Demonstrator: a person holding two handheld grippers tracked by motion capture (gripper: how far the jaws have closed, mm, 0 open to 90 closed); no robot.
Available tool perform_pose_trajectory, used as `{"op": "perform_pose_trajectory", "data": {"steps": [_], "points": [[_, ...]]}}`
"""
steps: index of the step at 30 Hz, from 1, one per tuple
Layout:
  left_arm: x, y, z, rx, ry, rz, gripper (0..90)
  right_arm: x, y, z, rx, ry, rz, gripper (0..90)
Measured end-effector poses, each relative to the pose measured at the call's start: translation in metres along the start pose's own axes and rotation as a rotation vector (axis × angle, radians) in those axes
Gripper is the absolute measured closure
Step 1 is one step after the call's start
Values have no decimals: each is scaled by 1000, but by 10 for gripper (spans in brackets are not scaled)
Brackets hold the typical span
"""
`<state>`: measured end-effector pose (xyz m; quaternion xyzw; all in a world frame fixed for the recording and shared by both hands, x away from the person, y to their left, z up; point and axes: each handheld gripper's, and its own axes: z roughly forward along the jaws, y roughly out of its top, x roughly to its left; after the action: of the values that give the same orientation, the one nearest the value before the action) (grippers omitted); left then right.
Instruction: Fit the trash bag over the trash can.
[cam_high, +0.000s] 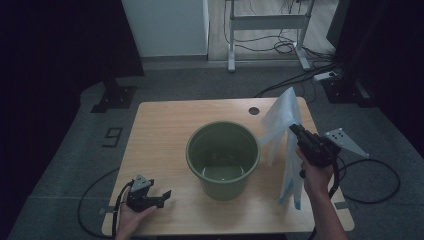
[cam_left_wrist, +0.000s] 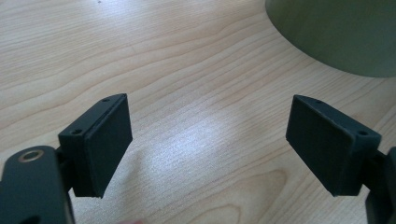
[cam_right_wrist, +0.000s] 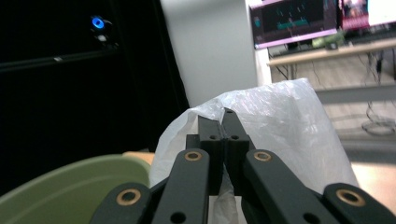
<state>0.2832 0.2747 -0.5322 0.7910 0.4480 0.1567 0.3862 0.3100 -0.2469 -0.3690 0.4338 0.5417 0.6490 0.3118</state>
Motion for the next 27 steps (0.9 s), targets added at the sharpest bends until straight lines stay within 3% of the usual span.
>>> {"op": "perform_pose_trajectory", "data": {"steps": [7,13,18,27], "points": [[1,0,0,6,1,1,144,22,37,-13,-79,57,-56,888],[2,-1,0,6,0,-3,144,41,64,-20,-116,75,-113,888],[2,-1,0,4,-1,-6,144,51,77,-23,-133,91,-133,888],[4,-2,0,7,1,-8,144,81,101,-27,-160,166,-188,889]]}}
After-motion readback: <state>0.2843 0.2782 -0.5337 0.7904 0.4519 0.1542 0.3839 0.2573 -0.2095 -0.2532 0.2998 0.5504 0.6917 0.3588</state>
